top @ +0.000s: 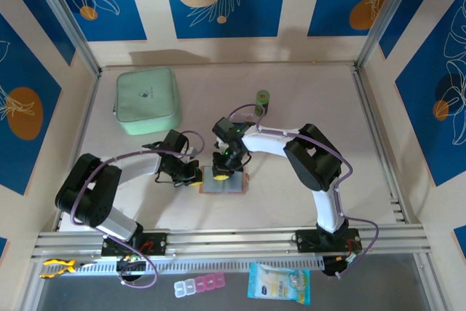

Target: Take the credit cards out of the card holder

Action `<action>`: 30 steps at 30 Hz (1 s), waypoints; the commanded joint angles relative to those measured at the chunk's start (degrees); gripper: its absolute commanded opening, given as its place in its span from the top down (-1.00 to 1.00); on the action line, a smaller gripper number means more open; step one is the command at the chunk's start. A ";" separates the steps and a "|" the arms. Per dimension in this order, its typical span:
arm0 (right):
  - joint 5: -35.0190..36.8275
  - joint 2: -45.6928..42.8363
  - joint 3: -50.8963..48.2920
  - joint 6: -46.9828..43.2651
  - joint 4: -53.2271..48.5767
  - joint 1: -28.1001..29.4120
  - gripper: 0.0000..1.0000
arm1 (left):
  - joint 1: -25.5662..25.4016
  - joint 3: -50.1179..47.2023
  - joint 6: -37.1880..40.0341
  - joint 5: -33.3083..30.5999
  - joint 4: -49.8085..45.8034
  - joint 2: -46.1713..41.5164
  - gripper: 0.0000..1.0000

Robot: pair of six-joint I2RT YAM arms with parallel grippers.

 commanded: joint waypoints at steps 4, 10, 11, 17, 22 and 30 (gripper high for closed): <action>-0.37 -2.79 -0.79 -1.43 -0.99 -0.34 0.74 | 0.71 -1.14 0.69 -0.77 -1.36 1.01 1.00; -4.90 -8.33 -4.98 -1.45 7.72 -1.03 0.69 | 0.70 0.64 0.79 -2.28 -1.97 -1.49 1.00; -4.12 -9.40 -5.61 -1.63 7.72 -1.28 0.65 | 0.78 1.07 0.82 -3.18 -2.55 -2.50 1.00; 0.61 -15.53 -9.08 -4.15 5.83 -3.89 0.12 | 0.81 3.78 2.38 -7.97 -7.37 -8.60 0.63; 5.52 -20.66 -12.99 -6.71 3.85 -6.93 -0.96 | 1.27 5.21 4.01 -14.15 -10.60 -12.78 -0.61; 19.63 -31.47 -20.37 -11.57 1.84 -12.28 -0.98 | 1.67 6.74 8.16 -27.59 -13.75 -15.89 -1.00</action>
